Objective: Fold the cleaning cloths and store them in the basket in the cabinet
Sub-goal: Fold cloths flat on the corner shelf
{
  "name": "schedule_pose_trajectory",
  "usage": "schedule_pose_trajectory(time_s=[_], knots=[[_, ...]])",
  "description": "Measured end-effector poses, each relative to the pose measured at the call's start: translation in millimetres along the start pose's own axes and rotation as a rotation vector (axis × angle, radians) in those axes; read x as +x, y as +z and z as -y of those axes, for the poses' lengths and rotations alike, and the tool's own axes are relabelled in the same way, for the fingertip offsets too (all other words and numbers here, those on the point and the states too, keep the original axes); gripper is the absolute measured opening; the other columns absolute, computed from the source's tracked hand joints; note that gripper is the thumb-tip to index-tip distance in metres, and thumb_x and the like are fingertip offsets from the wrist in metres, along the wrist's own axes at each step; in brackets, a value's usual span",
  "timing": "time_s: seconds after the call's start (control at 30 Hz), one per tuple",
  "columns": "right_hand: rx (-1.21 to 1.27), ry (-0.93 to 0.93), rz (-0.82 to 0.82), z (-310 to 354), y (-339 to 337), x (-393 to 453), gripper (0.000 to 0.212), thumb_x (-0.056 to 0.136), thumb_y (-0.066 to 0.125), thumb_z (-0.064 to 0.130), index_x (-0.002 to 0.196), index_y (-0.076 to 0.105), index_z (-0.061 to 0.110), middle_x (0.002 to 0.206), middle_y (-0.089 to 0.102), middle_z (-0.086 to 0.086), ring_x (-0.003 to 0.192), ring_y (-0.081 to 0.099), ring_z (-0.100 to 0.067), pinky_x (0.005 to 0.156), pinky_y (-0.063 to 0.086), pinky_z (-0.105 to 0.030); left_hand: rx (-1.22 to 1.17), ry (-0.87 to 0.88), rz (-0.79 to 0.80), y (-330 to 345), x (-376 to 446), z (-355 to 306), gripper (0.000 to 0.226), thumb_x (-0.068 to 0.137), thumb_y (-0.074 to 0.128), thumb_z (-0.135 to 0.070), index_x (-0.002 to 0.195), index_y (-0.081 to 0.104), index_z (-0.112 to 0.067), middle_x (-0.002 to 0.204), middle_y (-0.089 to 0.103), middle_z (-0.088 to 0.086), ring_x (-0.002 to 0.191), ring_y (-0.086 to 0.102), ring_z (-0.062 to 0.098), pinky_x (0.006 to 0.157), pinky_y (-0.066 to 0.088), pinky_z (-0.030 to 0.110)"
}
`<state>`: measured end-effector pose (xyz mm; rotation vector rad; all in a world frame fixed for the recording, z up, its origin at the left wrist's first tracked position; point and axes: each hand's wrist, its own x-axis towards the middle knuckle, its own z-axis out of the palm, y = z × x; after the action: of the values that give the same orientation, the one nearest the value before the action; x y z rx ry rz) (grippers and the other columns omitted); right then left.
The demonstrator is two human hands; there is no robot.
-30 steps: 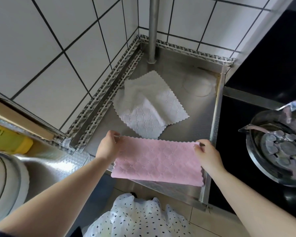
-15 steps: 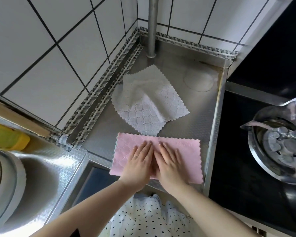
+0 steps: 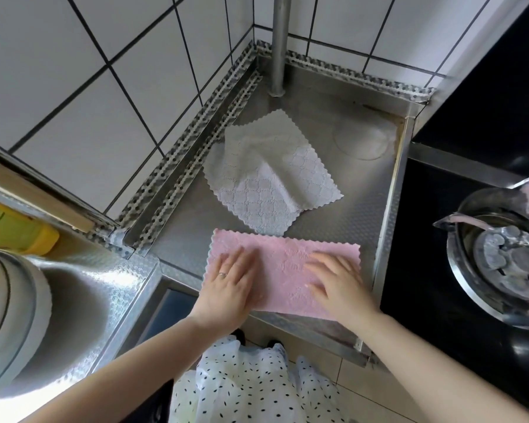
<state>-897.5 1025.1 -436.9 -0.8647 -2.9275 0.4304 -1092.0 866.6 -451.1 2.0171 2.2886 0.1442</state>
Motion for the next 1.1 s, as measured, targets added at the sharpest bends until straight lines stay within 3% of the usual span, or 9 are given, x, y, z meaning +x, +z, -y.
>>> schedule_pose_trajectory(time_s=[0.07, 0.17, 0.3, 0.47, 0.57, 0.67, 0.83, 0.97, 1.1], knots=[[0.086, -0.012, -0.048, 6.3, -7.7, 25.3, 0.034, 0.073, 0.073, 0.022, 0.105, 0.069, 0.016, 0.109, 0.068, 0.001, 0.096, 0.065, -0.025, 0.086, 0.053, -0.04, -0.021, 0.175, -0.042, -4.4, 0.1, -8.3, 0.041, 0.075, 0.06, -0.043, 0.108, 0.069, -0.021, 0.121, 0.063, 0.001, 0.119, 0.055, 0.024, 0.104, 0.04, 0.051], [0.091, -0.005, 0.058, 23.2, -15.4, 60.1, 0.04, 0.083, 0.065, 0.021, 0.123, 0.061, 0.016, 0.122, 0.062, 0.0, 0.109, 0.057, -0.026, 0.096, 0.043, -0.034, -0.118, 0.274, -0.078, -3.9, -3.0, -23.2, 0.026, 0.077, 0.054, -0.037, 0.095, 0.07, -0.026, 0.097, 0.065, -0.006, 0.095, 0.063, 0.019, 0.094, 0.048, 0.043], [-0.016, 0.079, 0.167, 34.5, -16.4, 87.3, 0.037, 0.087, 0.058, 0.029, 0.123, 0.057, 0.022, 0.121, 0.057, -0.002, 0.113, 0.051, -0.025, 0.093, 0.038, -0.031, -0.116, 0.206, -0.072, -3.3, -4.1, -30.9, 0.027, 0.076, 0.047, -0.031, 0.091, 0.069, -0.032, 0.093, 0.064, -0.012, 0.085, 0.061, 0.014, 0.081, 0.037, 0.03], [-0.024, 0.137, 0.335, 36.2, -20.6, 102.0, 0.027, 0.085, 0.06, 0.028, 0.111, 0.06, 0.02, 0.119, 0.055, -0.003, 0.111, 0.053, -0.025, 0.085, 0.041, -0.03, -0.092, 0.13, -0.043, -7.0, -5.2, -29.6, 0.015, 0.076, 0.054, -0.026, 0.081, 0.067, -0.032, 0.083, 0.062, -0.014, 0.071, 0.057, 0.014, 0.069, 0.038, 0.032], [0.0, 0.102, 0.353, 35.7, -24.4, 99.9, 0.022, 0.087, 0.057, 0.025, 0.107, 0.058, 0.017, 0.116, 0.058, -0.003, 0.107, 0.054, -0.024, 0.075, 0.036, -0.028, -0.101, 0.112, -0.015, -9.2, -5.0, -28.6, 0.013, 0.071, 0.063, -0.023, 0.079, 0.068, -0.032, 0.08, 0.062, -0.015, 0.061, 0.056, 0.011, 0.063, 0.038, 0.029], [0.044, 0.096, 0.335, 31.4, -31.7, 91.4, 0.02, 0.09, 0.054, 0.027, 0.106, 0.053, 0.015, 0.107, 0.062, -0.008, 0.097, 0.057, -0.03, 0.07, 0.039, -0.031, -0.123, 0.092, -0.022, -11.3, -6.7, -24.8, 0.014, 0.068, 0.067, -0.021, 0.078, 0.07, -0.031, 0.082, 0.064, -0.015, 0.047, 0.051, 0.012, 0.059, 0.04, 0.026], [0.148, 0.147, 0.264, 13.3, -46.8, 65.3, 0.022, 0.095, 0.049, 0.036, 0.102, 0.042, 0.016, 0.093, 0.06, -0.01, 0.08, 0.058, -0.032, 0.062, 0.041, -0.033, -0.217, 0.093, -0.126, -20.5, -6.1, -5.0, 0.02, 0.072, 0.071, -0.014, 0.088, 0.072, -0.024, 0.098, 0.069, -0.012, 0.066, 0.066, 0.01, 0.065, 0.051, 0.026], [0.27, 0.258, 0.129, 2.1, -51.9, 33.2, 0.019, 0.095, 0.051, 0.03, 0.097, 0.039, 0.015, 0.071, 0.048, 0.0, 0.064, 0.044, -0.025, 0.056, 0.031, -0.033, -0.175, 0.143, -0.18, -25.9, 15.1, 6.3, 0.022, 0.076, 0.06, -0.012, 0.091, 0.071, -0.024, 0.111, 0.067, -0.012, 0.076, 0.067, 0.01, 0.078, 0.038, 0.029], [0.438, 0.505, 0.001, -6.2, -45.7, 5.7, 0.02, 0.094, 0.05, 0.031, 0.092, 0.037, 0.016, 0.071, 0.048, -0.001, 0.061, 0.046, -0.021, 0.055, 0.036, -0.033, -0.119, 0.203, -0.193, -31.6, 50.0, 0.6, 0.028, 0.066, 0.073, -0.003, 0.088, 0.072, -0.02, 0.113, 0.068, -0.006, 0.078, 0.068, 0.014, 0.082, 0.041, 0.033]])
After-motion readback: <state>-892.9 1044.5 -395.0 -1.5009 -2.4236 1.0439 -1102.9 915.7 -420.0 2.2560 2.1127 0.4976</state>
